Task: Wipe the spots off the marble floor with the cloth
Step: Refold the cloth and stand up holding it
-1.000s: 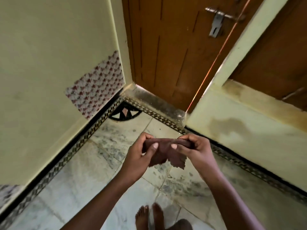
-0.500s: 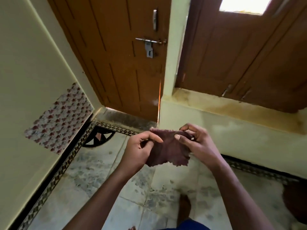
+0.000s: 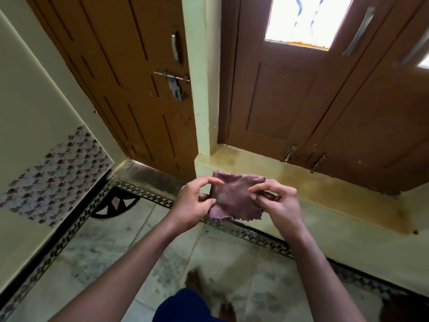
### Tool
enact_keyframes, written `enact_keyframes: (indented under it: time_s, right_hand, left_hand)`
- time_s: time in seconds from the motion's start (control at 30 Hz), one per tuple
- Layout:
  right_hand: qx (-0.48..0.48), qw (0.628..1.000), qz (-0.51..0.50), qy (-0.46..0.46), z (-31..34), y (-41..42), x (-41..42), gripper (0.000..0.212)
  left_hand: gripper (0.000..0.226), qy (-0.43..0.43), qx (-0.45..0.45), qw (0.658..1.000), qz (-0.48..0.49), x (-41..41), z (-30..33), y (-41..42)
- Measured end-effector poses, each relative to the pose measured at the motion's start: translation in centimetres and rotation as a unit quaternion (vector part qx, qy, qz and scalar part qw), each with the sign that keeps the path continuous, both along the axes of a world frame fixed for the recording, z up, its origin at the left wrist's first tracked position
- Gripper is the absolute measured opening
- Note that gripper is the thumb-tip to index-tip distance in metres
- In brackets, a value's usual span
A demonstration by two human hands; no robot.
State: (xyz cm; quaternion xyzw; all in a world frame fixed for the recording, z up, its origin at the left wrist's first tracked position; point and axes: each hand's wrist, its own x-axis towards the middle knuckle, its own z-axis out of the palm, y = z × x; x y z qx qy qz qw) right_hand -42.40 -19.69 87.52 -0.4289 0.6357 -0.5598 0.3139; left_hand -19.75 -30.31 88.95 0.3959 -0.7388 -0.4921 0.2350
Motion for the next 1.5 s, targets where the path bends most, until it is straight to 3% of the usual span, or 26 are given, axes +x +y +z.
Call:
enact_keyframes:
  time_s: [0.1,0.27,0.63,0.97,1.1,1.23,1.3,1.5]
  right_hand:
    - [0.034,0.999,-0.017,-0.007,-2.0,-2.7,-2.2,0.029]
    - [0.067,0.997,-0.015,-0.020,-5.3,-8.2,-5.7,0.032]
    - [0.227,0.973,-0.024,-0.026,-15.3,-19.6,-11.2,0.043]
    - [0.266,0.963,-0.012,-0.050,-21.7,-30.1,-15.0,0.051]
    - [0.266,0.962,0.057,0.008,-24.0,-36.1,-17.4,0.049]
    - [0.298,0.931,0.132,0.166,-27.0,-38.3,-19.0,0.051]
    - [0.296,0.918,0.172,0.198,-27.9,-38.3,-18.8,0.046]
    - [0.296,0.861,0.287,0.299,-30.8,-37.7,-18.0,0.050]
  left_hand:
    - [0.045,-0.028,-0.026,0.999,0.013,-2.7,-1.1,-2.5]
    - [0.055,-0.083,-0.034,0.996,0.001,-6.9,-4.2,-7.9]
    - [0.064,-0.170,0.035,0.985,-0.022,-14.2,-12.2,-18.3]
    - [0.076,-0.205,0.013,0.979,-0.017,-19.5,-19.5,-28.1]
    - [0.073,-0.230,-0.007,0.973,0.036,-21.4,-22.9,-32.9]
    - [0.092,-0.316,-0.029,0.947,0.058,-22.6,-27.7,-33.3]
    - [0.094,-0.343,-0.020,0.938,0.039,-23.4,-28.3,-32.2]
    - [0.065,-0.391,0.075,0.917,0.024,-24.2,-28.8,-30.2]
